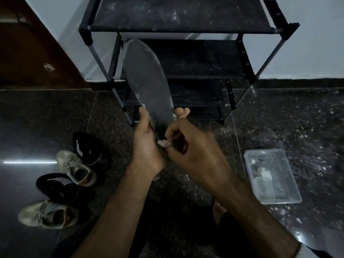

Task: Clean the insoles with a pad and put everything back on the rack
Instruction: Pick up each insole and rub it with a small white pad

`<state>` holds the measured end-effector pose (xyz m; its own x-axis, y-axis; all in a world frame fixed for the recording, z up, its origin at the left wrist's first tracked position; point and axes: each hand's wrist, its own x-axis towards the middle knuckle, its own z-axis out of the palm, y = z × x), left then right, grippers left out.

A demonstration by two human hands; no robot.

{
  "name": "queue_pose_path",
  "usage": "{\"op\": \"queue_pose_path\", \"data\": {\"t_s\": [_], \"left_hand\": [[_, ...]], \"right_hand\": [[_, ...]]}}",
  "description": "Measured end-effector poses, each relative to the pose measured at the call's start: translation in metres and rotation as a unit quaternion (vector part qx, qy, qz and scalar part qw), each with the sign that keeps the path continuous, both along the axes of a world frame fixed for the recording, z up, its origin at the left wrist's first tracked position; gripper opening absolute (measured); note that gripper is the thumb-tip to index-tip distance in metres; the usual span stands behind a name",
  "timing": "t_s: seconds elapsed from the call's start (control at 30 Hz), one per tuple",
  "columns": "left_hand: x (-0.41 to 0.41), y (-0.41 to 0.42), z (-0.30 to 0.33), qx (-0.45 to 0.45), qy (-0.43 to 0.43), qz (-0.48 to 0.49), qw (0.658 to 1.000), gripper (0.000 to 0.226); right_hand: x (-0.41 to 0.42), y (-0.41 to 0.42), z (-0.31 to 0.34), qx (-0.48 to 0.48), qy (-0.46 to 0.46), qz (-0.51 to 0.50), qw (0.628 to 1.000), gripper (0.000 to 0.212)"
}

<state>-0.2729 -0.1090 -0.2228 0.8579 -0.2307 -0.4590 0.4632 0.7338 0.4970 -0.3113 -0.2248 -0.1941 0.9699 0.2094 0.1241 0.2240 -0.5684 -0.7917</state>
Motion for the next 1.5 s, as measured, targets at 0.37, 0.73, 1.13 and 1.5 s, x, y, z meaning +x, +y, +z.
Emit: {"op": "queue_pose_path", "data": {"t_s": [0.37,0.73,1.13,1.5], "left_hand": [[0.002,0.001,0.001,-0.009,0.002,0.006,1.0,0.075],[0.008,0.004,-0.005,-0.01,0.006,0.024,1.0,0.075],[0.007,0.002,-0.003,-0.03,-0.003,0.034,0.999,0.072],[0.003,-0.001,0.003,-0.029,0.006,0.0,1.0,0.074]], "right_hand": [[0.003,-0.011,-0.002,0.013,0.019,-0.017,1.0,0.019],[0.002,-0.014,-0.003,-0.007,-0.003,-0.032,0.999,0.016],[0.003,-0.014,-0.005,-0.009,0.018,-0.049,0.999,0.019],[0.003,-0.012,-0.004,0.021,0.02,-0.056,0.998,0.019]]}}
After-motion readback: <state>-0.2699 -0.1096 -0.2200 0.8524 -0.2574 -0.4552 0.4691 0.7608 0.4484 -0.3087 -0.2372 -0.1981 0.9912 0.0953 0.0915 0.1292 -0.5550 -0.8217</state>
